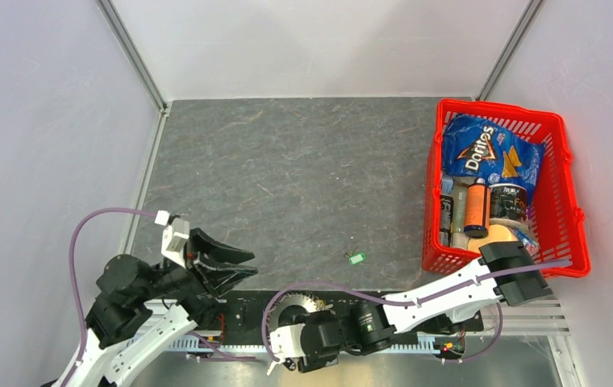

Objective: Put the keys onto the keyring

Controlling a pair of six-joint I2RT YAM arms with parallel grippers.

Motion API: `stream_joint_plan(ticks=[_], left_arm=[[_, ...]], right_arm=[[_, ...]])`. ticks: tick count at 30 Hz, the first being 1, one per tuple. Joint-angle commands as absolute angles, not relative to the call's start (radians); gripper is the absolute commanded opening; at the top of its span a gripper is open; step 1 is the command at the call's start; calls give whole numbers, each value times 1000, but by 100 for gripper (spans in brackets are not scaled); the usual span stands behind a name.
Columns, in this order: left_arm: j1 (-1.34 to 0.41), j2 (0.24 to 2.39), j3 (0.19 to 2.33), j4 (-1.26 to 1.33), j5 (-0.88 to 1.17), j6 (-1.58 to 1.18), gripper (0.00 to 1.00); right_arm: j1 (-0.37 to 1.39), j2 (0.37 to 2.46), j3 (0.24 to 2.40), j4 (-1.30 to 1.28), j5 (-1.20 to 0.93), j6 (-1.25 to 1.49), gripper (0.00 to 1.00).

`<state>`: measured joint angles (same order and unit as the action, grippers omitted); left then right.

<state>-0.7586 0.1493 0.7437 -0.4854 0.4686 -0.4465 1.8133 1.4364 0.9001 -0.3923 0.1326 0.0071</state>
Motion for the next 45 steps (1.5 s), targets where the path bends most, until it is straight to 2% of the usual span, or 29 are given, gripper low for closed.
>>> stream_joint_plan(ticks=[1,7,21,45], left_arm=[[-758,56,734,-539,429,-429,49],[-758,-21,724,-557,435,-430,49],[-758,-20,701,-580,486,-396,49],[-758,-26,694,-586,433,-413,49]], right_arm=[[1845,1424,918,-211,363,-195,73],[1852,1483,972,-215,367,-258,71],[1933,1552,994,-276,404,-130,66],[1933,1575,843,-100,308,-163,54]])
